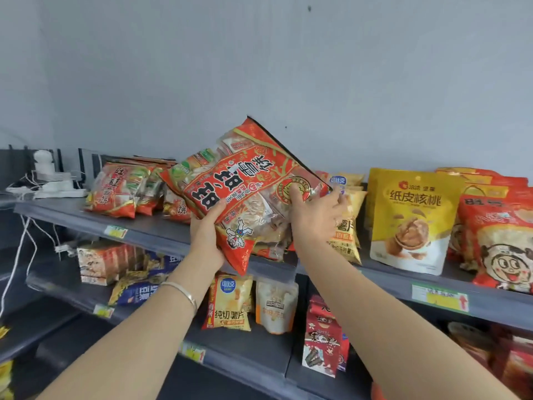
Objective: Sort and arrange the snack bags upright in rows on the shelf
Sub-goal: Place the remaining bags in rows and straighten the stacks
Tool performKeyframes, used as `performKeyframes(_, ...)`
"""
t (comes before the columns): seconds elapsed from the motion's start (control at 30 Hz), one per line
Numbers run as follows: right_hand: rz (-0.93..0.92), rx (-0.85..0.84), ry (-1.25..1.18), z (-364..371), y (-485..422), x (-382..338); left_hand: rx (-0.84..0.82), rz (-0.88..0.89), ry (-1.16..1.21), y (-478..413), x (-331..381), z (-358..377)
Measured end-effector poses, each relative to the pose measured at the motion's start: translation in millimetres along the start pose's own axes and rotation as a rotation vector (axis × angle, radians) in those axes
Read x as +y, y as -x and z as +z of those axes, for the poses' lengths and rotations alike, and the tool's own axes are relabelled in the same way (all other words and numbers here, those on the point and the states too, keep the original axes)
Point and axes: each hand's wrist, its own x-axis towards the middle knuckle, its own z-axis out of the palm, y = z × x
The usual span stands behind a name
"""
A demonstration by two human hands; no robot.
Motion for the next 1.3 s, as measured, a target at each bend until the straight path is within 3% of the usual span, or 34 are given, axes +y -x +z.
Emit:
performKeyframes(0.17,-0.404,-0.015,0.187,60.3,16.6,-16.4,0.061,0.060,-0.039,-22.8,34.7,-50.2)
performKeyframes(0.3,-0.672,-0.176,0.350,114.9,27.7,-24.1,0.103,0.128,-0.132,-43.3,58.2,-83.0)
performKeyframes(0.47,-0.838,-0.449,0.303,177.9,26.4,-42.1,0.121,0.270,-0.322,-75.0,99.9,-111.0)
performKeyframes(0.8,-0.803,-0.685,0.109,285.4,-9.9,-68.0,0.177,0.564,-1.057,-164.3,163.8,-128.5)
performKeyframes(1.0,-0.737,-0.771,0.038,332.4,-38.2,-52.9,-0.044,0.562,-1.404,-218.9,185.8,-137.5)
performKeyframes(1.1,-0.576,-0.889,-0.102,352.0,-50.1,-42.7,-0.174,0.531,-1.515,-254.0,192.9,-138.3)
performKeyframes(1.2,-0.457,-0.808,-0.101,371.6,-60.8,-35.6,-0.274,0.537,-1.601,-290.9,197.1,-134.7)
performKeyframes(1.3,-0.413,-0.690,-0.118,389.8,-65.1,-30.9,-0.177,0.729,-1.740,-324.8,196.5,-129.0)
